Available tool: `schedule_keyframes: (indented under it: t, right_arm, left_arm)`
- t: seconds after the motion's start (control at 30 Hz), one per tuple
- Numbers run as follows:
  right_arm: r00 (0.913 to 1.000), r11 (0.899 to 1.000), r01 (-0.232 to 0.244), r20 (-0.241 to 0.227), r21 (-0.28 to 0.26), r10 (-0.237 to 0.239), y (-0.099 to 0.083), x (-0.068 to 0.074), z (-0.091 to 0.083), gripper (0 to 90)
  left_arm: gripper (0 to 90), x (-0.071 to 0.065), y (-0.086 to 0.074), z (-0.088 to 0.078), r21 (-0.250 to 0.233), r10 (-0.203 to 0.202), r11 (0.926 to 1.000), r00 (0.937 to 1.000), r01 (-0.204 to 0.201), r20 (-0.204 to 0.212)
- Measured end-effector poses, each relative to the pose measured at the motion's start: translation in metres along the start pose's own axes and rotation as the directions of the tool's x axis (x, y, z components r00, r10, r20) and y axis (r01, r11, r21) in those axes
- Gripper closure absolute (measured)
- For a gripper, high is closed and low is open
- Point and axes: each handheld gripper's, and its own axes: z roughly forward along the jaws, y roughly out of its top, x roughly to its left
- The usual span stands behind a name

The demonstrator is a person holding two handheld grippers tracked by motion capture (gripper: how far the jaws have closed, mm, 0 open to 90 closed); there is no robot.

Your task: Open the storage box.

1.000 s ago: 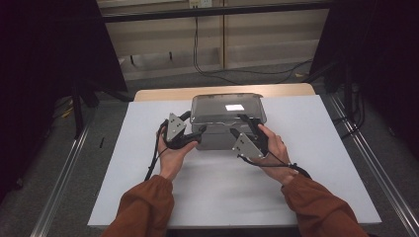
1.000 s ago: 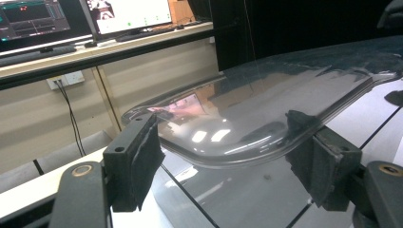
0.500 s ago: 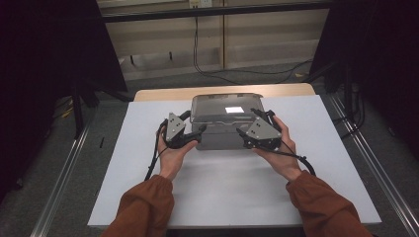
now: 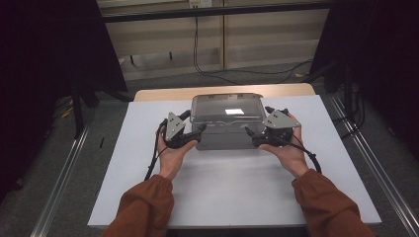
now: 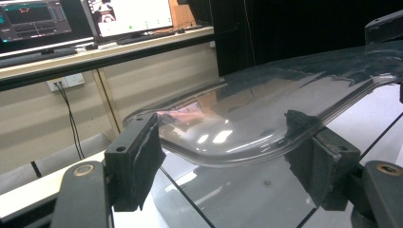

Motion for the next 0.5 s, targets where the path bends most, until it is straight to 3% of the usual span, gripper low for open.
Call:
schedule_keyframes:
  t: [0.17,0.3,0.4,0.5]
  right_arm:
    - [0.9982,0.998,-0.060,-0.004,-0.007,0.060,-0.004,-0.008,0.000,13.6]
    - [0.9969,0.997,-0.078,0.010,-0.011,0.078,-0.008,-0.015,-0.001,20.2]
    - [0.9958,0.995,-0.090,0.016,-0.031,0.091,-0.008,-0.018,-0.002,24.6]
    - [0.9970,0.996,-0.076,0.014,-0.054,0.077,-0.005,-0.019,-0.004,28.8]
  left_arm:
    - [29.1,0.000,0.000,0.001,-0.003,-0.013,0.9999,0.9999,0.013,0.003]
    - [29.1,0.001,0.001,0.001,0.000,-0.007,1.0000,1.0000,0.007,0.002]
    - [29.0,0.002,0.001,0.001,-0.010,-0.035,0.9993,0.9994,0.035,0.002]
    - [29.1,0.002,0.001,0.001,-0.017,-0.035,0.9992,0.9994,0.035,0.001]
